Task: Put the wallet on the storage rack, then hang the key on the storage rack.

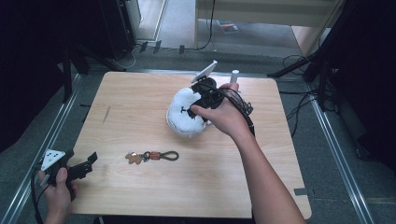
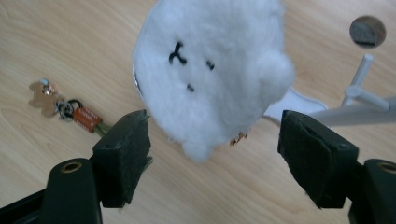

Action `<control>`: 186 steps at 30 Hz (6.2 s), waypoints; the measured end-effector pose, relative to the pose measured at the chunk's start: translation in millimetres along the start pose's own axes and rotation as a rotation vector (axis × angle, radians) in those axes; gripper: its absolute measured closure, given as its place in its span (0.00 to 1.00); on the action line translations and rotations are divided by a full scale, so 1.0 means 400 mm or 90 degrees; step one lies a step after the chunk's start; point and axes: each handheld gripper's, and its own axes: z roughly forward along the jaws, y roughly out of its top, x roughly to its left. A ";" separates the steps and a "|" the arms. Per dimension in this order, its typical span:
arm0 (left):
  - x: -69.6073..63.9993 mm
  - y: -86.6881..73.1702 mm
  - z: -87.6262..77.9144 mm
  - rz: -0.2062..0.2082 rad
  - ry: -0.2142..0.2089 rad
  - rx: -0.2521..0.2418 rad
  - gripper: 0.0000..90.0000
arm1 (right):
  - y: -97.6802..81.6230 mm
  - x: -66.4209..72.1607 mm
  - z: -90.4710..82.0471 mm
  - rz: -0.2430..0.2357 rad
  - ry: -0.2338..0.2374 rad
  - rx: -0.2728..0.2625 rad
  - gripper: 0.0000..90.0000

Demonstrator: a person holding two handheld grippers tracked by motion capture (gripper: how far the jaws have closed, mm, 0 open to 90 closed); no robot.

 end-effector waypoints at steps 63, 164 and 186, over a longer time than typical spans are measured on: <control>0.006 0.000 0.001 -0.003 -0.024 0.015 0.03 | -0.118 0.193 0.279 -0.124 0.062 0.098 0.78; 0.000 0.001 0.004 0.003 -0.016 0.019 0.04 | -0.145 0.006 -0.060 -0.033 0.031 0.087 0.97; 0.004 0.002 0.002 -0.004 -0.019 0.019 0.04 | -0.092 -0.125 -0.203 0.004 -0.031 0.062 0.97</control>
